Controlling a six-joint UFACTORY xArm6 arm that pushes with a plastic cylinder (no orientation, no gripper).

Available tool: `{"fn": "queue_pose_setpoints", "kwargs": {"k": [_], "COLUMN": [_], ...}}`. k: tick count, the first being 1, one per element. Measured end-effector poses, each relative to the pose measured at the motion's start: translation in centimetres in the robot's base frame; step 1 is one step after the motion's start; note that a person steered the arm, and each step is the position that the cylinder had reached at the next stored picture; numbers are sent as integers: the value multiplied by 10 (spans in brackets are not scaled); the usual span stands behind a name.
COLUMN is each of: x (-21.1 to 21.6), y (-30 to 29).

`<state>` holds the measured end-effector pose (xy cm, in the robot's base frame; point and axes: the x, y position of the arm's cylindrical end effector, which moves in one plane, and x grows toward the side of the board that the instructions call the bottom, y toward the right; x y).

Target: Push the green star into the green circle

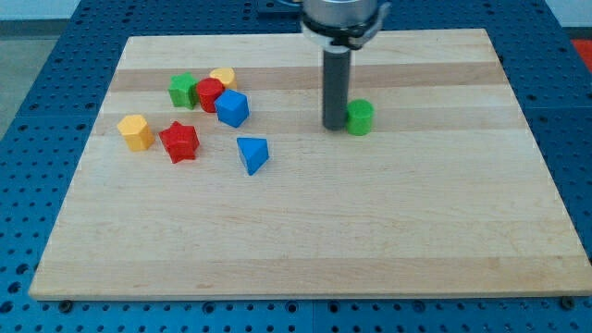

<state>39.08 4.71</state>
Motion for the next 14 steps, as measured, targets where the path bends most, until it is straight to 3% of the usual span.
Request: {"fn": "queue_pose_setpoints", "kwargs": {"k": [1, 6, 10, 12, 14], "x": [0, 5, -28, -68, -70], "y": [-9, -175, -283, -277, -211]}}
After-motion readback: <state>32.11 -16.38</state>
